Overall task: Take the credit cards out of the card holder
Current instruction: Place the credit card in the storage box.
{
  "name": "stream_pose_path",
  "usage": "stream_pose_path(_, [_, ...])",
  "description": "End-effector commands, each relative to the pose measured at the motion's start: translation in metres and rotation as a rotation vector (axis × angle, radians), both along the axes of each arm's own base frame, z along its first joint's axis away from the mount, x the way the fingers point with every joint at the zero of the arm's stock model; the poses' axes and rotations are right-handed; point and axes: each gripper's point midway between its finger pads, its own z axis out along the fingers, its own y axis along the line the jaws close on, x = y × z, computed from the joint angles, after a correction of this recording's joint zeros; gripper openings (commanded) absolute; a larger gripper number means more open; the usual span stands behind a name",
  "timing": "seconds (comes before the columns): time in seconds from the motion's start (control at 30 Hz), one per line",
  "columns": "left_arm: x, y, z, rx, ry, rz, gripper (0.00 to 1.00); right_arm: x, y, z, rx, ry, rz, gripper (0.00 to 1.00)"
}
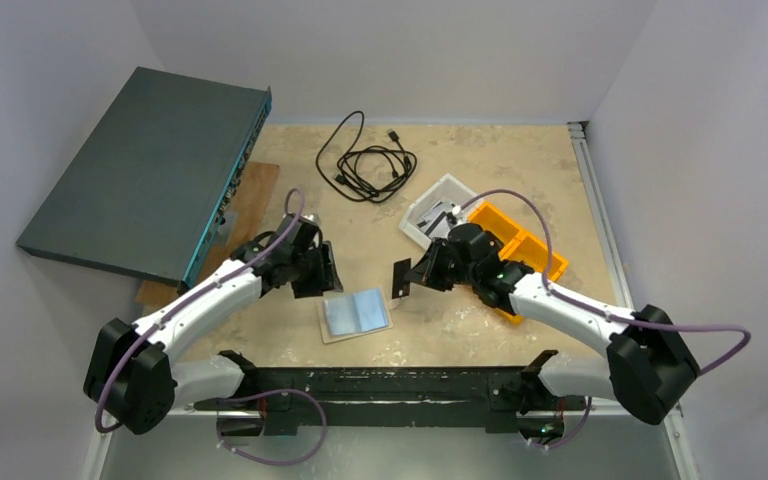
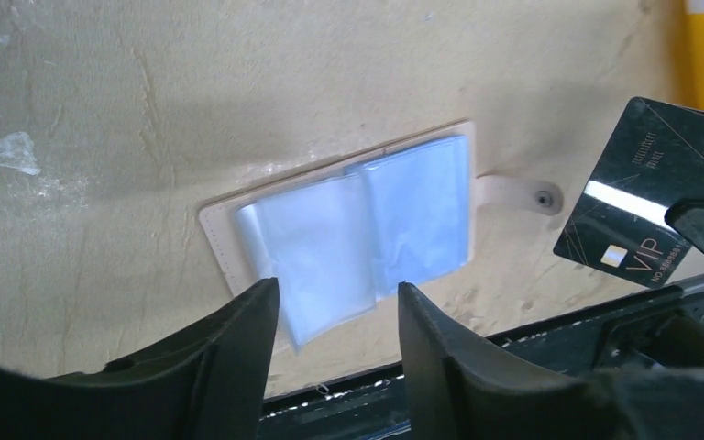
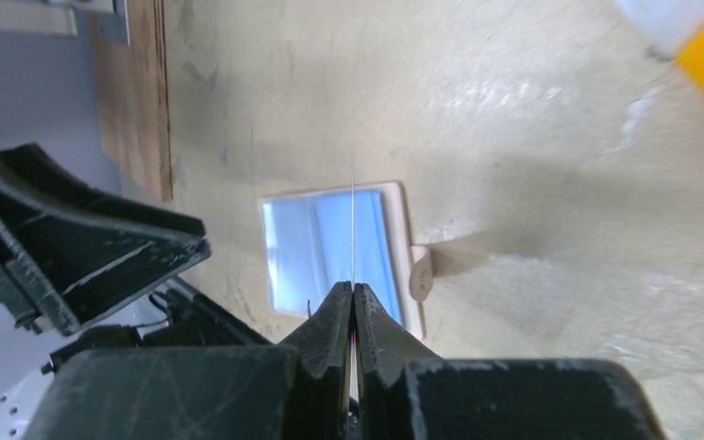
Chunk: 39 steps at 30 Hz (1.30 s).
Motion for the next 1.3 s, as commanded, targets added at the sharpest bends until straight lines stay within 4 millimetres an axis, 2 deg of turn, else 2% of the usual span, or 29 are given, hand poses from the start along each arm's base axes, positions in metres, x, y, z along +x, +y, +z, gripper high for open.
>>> stream_pose_path(0.0, [0.003,0.002,0.025,0.006,-0.061,-0.029,0.56,0.021,-0.033,0.023,-0.056,-0.06,-0.117,0.0])
stream_pose_path(0.1, [0.001,0.007,0.026,0.019,-0.071,-0.029,0.63,0.03,-0.062,0.031,-0.098,-0.078,-0.213,0.0])
stream_pose_path(0.2, [-0.001,0.009,0.026,0.022,-0.074,-0.031,0.64,0.04,-0.097,0.045,-0.144,-0.122,-0.333,0.0])
stream_pose_path(0.27, [-0.003,0.01,0.024,0.026,-0.069,-0.035,0.65,0.047,-0.119,0.047,-0.185,-0.13,-0.4,0.0])
stream_pose_path(0.43, [-0.002,0.009,0.026,0.024,-0.075,-0.043,0.65,0.063,-0.167,0.039,-0.281,-0.104,-0.525,0.0])
stream_pose_path(0.53, [-0.002,0.009,0.027,0.023,-0.077,-0.047,0.65,0.071,-0.184,0.029,-0.322,-0.074,-0.568,0.0])
stream_pose_path(0.77, [-0.005,0.011,0.024,0.03,-0.072,-0.047,0.65,0.088,-0.202,0.014,-0.44,-0.026,-0.622,0.0])
stream_pose_path(0.93, [-0.006,0.012,0.021,0.032,-0.066,-0.041,0.65,0.092,-0.214,-0.002,-0.522,0.014,-0.663,0.0])
stream_pose_path(1.27, [-0.009,0.012,0.016,0.03,-0.056,-0.044,0.65,0.1,-0.216,-0.019,-0.571,0.057,-0.658,0.0])
